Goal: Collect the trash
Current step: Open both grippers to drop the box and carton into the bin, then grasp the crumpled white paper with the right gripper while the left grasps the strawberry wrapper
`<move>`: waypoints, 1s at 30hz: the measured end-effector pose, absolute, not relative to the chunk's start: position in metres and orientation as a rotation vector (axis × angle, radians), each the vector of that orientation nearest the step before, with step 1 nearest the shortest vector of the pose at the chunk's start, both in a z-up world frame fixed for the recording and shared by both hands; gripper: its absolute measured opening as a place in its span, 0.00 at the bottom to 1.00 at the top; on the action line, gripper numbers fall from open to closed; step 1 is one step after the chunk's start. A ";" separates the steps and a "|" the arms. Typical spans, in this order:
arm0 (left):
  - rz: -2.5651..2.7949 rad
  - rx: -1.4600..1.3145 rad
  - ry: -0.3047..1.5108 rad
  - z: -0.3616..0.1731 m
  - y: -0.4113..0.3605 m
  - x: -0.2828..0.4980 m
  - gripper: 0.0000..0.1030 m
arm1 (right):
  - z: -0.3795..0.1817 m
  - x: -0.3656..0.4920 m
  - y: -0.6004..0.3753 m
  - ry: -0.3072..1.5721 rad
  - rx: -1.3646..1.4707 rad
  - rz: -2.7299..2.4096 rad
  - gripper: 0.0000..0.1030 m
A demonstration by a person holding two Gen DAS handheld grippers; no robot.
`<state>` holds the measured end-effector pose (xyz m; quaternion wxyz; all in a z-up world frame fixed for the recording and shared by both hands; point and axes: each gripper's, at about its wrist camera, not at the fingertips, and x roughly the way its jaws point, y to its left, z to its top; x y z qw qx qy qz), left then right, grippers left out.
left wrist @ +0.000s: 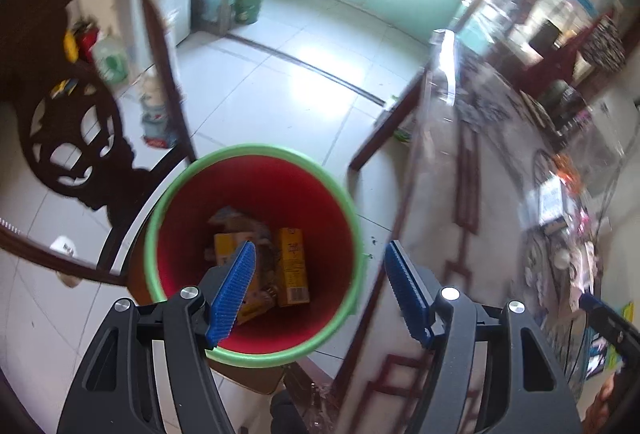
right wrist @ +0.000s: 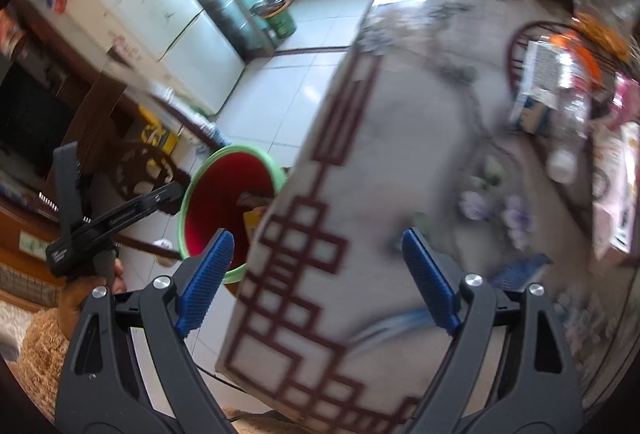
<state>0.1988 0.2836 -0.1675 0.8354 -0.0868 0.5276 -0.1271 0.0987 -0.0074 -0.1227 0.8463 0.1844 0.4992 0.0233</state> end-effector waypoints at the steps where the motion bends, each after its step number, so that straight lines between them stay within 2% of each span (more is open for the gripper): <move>1: -0.290 -0.167 1.112 -0.164 0.274 0.196 0.62 | -0.120 0.092 -0.018 1.043 0.393 0.024 0.82; 11: -0.439 -0.121 1.069 -0.130 0.182 0.168 0.62 | -0.102 0.027 -0.125 0.958 0.426 -0.179 0.82; 19: -0.689 -0.039 1.085 -0.114 0.016 0.109 0.63 | -0.108 -0.021 -0.240 0.938 0.436 -0.309 0.82; 23: -0.775 0.010 1.089 -0.112 -0.065 0.092 0.70 | -0.122 -0.047 -0.310 0.955 0.468 -0.376 0.82; 30: -0.792 0.112 1.162 -0.140 -0.179 0.085 0.71 | -0.137 -0.072 -0.391 0.962 0.498 -0.429 0.82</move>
